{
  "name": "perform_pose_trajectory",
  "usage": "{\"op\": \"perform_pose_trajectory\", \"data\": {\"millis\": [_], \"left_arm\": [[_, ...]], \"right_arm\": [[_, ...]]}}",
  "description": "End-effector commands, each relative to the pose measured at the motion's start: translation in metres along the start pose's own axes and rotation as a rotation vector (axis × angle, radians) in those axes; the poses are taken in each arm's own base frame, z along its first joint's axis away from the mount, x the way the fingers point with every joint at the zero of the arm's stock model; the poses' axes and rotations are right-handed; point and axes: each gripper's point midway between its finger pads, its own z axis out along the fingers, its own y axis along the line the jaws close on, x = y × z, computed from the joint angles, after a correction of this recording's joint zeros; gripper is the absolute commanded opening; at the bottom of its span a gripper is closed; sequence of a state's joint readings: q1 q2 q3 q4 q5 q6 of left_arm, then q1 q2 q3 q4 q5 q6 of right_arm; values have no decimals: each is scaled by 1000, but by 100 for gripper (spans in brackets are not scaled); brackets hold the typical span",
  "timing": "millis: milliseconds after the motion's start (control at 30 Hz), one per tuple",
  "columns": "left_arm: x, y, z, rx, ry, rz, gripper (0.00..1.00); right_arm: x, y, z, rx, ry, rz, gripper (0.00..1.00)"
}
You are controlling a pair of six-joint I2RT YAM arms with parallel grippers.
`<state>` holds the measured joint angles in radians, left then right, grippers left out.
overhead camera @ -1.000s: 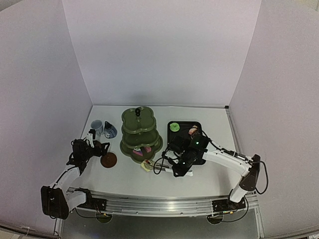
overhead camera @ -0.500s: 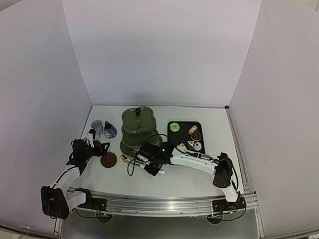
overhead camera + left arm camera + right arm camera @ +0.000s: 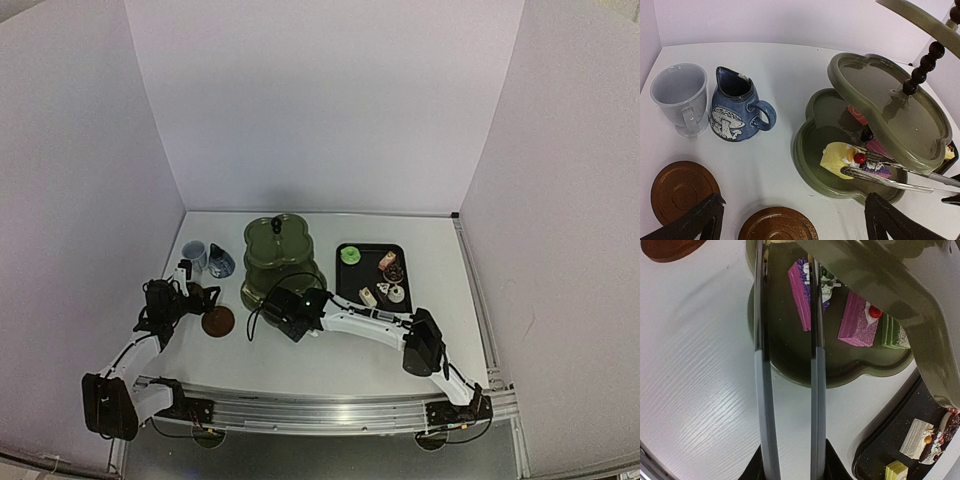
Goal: Serve the afternoon tea
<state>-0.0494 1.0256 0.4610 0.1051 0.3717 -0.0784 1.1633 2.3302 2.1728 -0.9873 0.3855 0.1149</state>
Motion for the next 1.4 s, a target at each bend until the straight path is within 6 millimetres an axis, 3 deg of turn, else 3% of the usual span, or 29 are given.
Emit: {"op": "perform_pose_trajectory", "data": {"millis": [0,333,567,733,1367], "left_arm": [[-8,-2,-4,6,-39,18,98],[-8,-2,-5,7,-41,19,98],[-8,-2,-5,7,-40,19,98],[-8,-3,-5,9,-41,20,98],[-8,-3,-4,12,-39,21,98]], "right_arm": [[-18,-11,-3,78,-64,40,0],[-14,-11,13,100,-43,44,0],[-10,-11,17,90,-27,63,26],[-13,-13,13,88,-36,72,34],[-20,-23,-20,79,-88,138,36]]}}
